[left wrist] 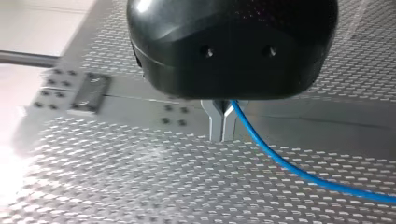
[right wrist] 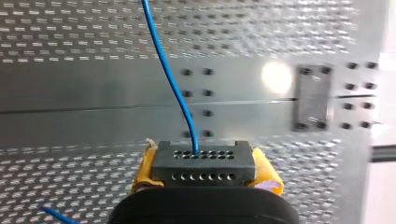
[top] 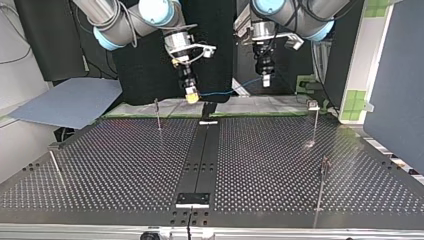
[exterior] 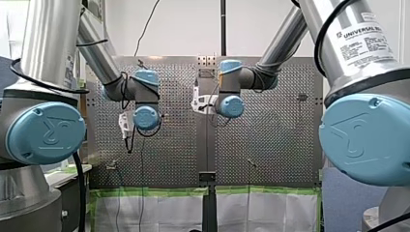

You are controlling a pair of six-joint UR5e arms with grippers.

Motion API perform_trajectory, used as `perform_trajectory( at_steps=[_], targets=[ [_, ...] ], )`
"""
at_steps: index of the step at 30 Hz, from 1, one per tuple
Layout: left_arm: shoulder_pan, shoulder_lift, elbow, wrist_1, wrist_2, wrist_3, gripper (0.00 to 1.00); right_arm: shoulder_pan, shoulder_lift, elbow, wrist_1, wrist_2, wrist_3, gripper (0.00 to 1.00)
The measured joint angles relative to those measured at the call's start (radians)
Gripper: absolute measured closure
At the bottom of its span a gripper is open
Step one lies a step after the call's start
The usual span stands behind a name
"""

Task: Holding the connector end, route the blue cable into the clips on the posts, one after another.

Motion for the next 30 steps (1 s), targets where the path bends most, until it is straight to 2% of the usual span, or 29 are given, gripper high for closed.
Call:
perform_trajectory(
  at_steps=[3,6,15,24,30],
  targets=[
    [0.008,0.031,0.031,-0.031,0.000,-0.019,1.00,-0.008,-0.021,-0.011,0.001,-0.017,0.012,1.00],
    [0.016,0.061,0.059,-0.061,-0.001,-0.029,1.00,-0.015,-0.019,-0.029,0.009,-0.032,0.021,1.00],
    [0.037,0.151,0.099,-0.151,-0.020,-0.036,1.00,-0.019,-0.008,-0.088,0.053,-0.074,0.025,1.00],
    [0.056,0.246,0.147,-0.247,-0.022,-0.036,1.00,-0.009,-0.006,-0.157,0.108,-0.101,0.033,1.00],
    [0.073,0.271,0.198,-0.310,-0.026,-0.034,1.00,0.006,-0.001,-0.215,0.139,-0.104,0.041,1.00]
  ],
)
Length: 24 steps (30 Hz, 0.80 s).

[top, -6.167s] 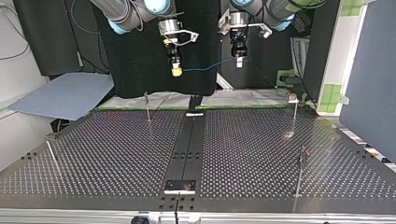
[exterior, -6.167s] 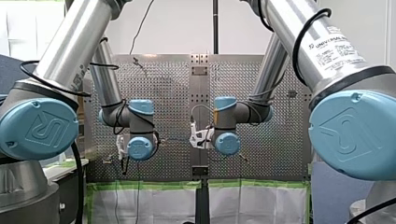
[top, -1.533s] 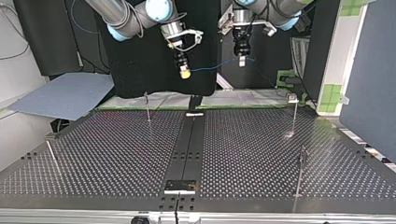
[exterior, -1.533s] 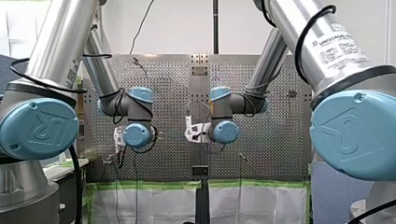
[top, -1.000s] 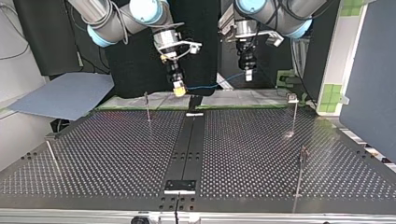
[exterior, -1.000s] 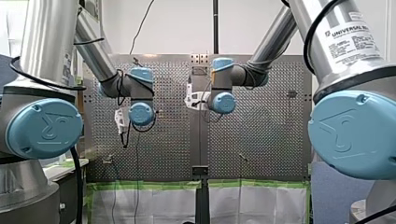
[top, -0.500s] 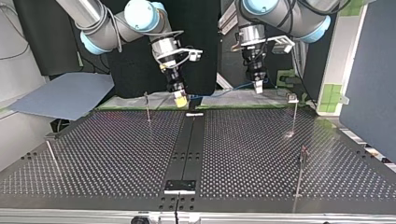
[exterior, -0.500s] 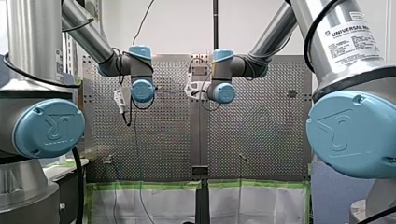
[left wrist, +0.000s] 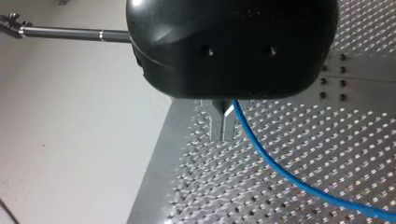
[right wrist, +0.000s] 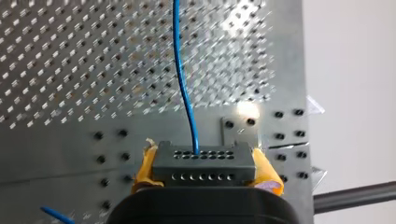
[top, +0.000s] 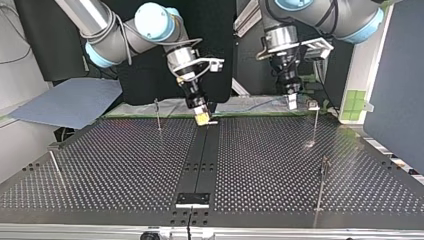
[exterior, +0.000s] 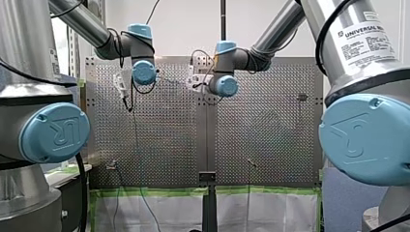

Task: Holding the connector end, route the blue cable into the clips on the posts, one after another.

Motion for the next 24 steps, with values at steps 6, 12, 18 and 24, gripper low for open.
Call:
perform_trajectory(
  at_steps=[6,12,18,24],
  targets=[
    [0.016,0.007,0.049,-0.064,-0.016,0.009,1.00,0.018,0.006,-0.060,0.041,0.000,0.002,1.00],
    [0.039,0.011,0.082,-0.125,-0.020,0.012,1.00,0.042,0.010,-0.118,0.082,0.000,0.003,1.00],
    [0.065,0.013,0.120,-0.166,-0.019,0.013,1.00,0.061,0.022,-0.176,0.111,0.000,0.007,1.00],
    [0.093,0.013,0.173,-0.202,-0.013,0.011,1.00,0.076,0.040,-0.233,0.139,0.002,0.008,1.00]
  ],
)
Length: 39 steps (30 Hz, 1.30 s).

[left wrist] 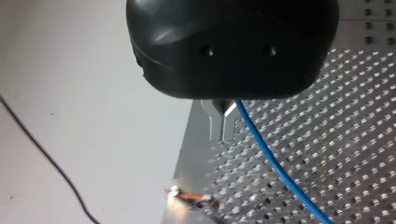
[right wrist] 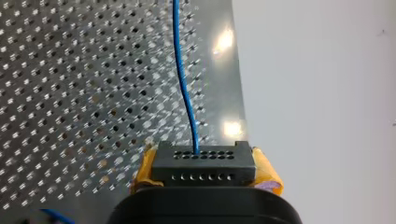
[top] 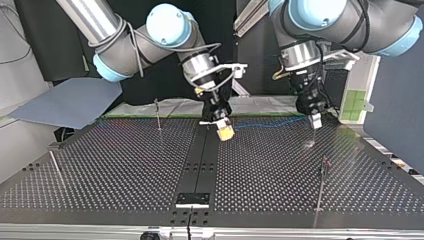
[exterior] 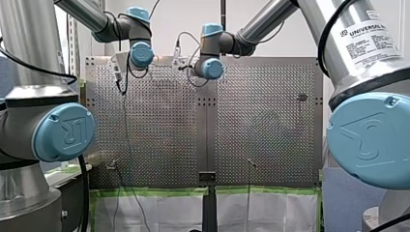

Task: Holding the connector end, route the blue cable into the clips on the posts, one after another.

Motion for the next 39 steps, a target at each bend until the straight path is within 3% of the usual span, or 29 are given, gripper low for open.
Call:
perform_trajectory(
  at_steps=[8,19,27,33,39],
  targets=[
    [0.059,0.005,0.032,-0.025,0.037,-0.007,1.00,0.012,0.014,-0.073,0.030,0.002,0.004,1.00],
    [0.174,0.000,0.039,-0.032,0.150,-0.005,1.00,0.021,0.065,-0.146,0.059,0.002,0.012,1.00],
    [0.250,-0.011,0.085,-0.036,0.227,-0.003,1.00,0.019,0.077,-0.170,0.063,0.002,0.019,1.00],
    [0.267,-0.032,0.102,-0.049,0.284,-0.004,1.00,0.017,0.078,-0.190,0.070,0.002,0.027,1.00],
    [0.268,-0.058,0.104,-0.050,0.305,-0.004,1.00,0.013,0.079,-0.196,0.076,0.001,0.028,1.00]
  ],
)
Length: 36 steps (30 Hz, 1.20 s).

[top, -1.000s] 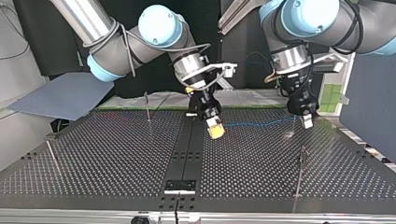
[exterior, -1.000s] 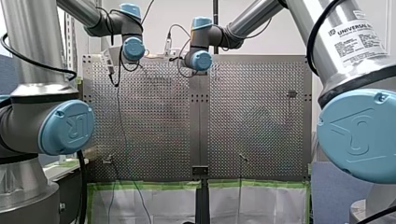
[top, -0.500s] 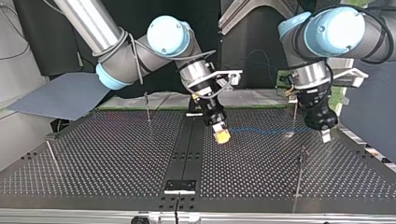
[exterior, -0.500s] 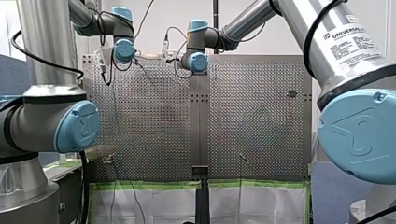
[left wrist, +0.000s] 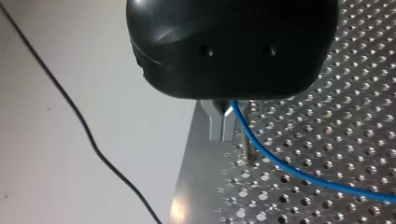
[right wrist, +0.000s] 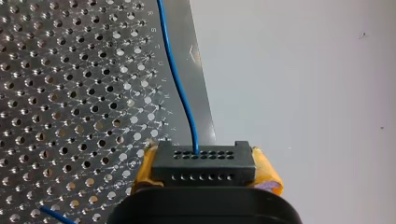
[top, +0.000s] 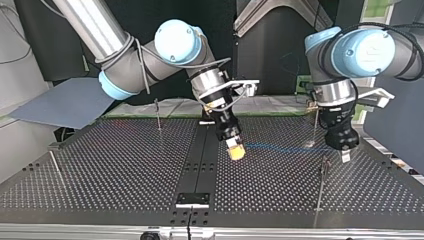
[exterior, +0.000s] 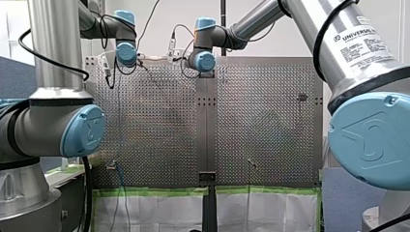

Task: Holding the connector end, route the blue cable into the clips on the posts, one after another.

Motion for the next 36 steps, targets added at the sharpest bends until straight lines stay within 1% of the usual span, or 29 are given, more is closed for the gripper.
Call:
perform_trajectory(
  at_steps=[6,10,16,22,30,36],
  targets=[
    [0.003,-0.006,0.000,0.002,-0.001,-0.002,1.00,-0.002,0.001,0.000,0.006,0.000,0.003,1.00],
    [0.015,-0.009,0.000,0.012,0.002,-0.015,1.00,-0.003,0.003,-0.001,0.007,-0.001,0.005,1.00],
    [0.031,-0.025,0.003,0.024,0.028,-0.027,1.00,-0.003,0.012,-0.002,0.005,-0.007,0.006,1.00],
    [0.039,-0.033,0.019,0.043,0.062,-0.049,1.00,0.001,0.034,-0.016,0.004,-0.015,0.006,1.00],
    [0.055,-0.035,0.042,0.047,0.067,-0.083,1.00,0.001,0.042,-0.029,0.004,-0.016,0.006,1.00],
    [0.066,-0.036,0.043,0.049,0.068,-0.089,1.00,-0.002,0.054,-0.043,0.004,-0.020,0.006,1.00]
  ],
)
